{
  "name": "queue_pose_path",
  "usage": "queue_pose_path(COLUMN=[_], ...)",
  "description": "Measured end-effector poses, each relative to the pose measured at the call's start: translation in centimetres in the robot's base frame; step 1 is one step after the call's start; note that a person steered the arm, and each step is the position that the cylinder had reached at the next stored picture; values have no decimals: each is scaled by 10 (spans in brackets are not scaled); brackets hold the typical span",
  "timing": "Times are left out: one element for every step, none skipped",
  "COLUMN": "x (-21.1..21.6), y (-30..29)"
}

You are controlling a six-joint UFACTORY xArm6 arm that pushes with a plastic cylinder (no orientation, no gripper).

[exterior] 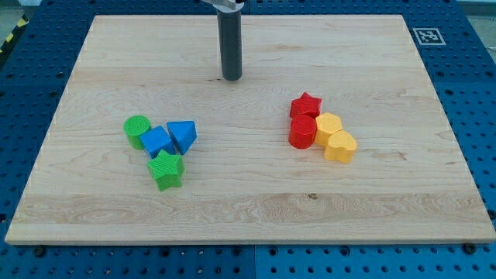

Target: Point your arm to the red star

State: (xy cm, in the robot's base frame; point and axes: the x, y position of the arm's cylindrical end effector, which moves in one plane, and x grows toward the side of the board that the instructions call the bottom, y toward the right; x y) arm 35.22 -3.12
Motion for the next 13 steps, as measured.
queue_pose_path(x=[0, 1, 18, 23, 35, 41, 35, 35, 35, 35, 33, 33, 18], y=[0, -5, -6, -7, -6, -3, -7, -7, -7, -7, -7, -4, 5])
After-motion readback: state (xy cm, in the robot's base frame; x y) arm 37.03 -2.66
